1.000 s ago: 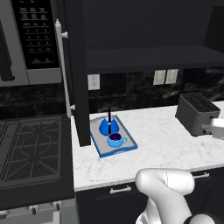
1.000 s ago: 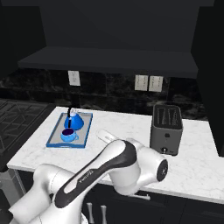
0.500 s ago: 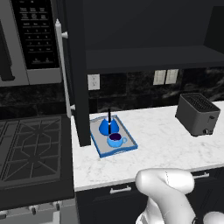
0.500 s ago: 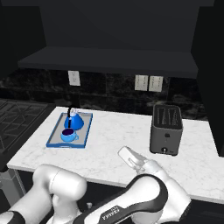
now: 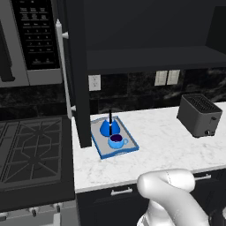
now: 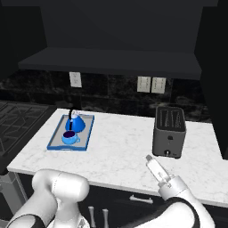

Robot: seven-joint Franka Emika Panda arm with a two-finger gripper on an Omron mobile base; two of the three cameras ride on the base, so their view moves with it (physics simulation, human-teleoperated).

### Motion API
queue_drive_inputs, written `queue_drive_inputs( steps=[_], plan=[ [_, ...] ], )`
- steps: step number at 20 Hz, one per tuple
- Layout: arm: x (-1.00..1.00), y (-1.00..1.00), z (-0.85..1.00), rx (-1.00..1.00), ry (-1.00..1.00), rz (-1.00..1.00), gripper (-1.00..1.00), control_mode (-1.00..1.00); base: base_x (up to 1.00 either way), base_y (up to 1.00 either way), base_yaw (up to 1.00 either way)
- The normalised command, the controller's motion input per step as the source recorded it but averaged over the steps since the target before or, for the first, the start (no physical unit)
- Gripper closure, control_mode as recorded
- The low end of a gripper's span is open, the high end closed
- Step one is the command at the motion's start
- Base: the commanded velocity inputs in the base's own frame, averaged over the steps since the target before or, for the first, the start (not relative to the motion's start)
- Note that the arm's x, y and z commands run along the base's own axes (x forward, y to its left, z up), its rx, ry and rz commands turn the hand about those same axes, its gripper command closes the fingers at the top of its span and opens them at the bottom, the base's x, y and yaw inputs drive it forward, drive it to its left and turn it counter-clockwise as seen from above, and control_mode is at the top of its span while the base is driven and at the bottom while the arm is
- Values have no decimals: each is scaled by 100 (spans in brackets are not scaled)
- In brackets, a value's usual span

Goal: Pick the kettle from the counter and place it on the tray. Then pick the mug from the cabinet and place it on the tray. Then close the cabinet doors.

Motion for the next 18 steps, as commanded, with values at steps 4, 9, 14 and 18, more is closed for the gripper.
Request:
queue_drive_inputs(
  steps=[4,9,14,18],
  plan=[
    [-5,-63,4,25,-5,0,100,-100,0,0,0],
    [0,-70,22,32,-2,0,100,-100,0,0,0],
    [0,-50,2,18,0,-1,100,-100,0,0,0],
    [1,-39,0,16,3,-1,100,-100,0,0,0]
  ],
)
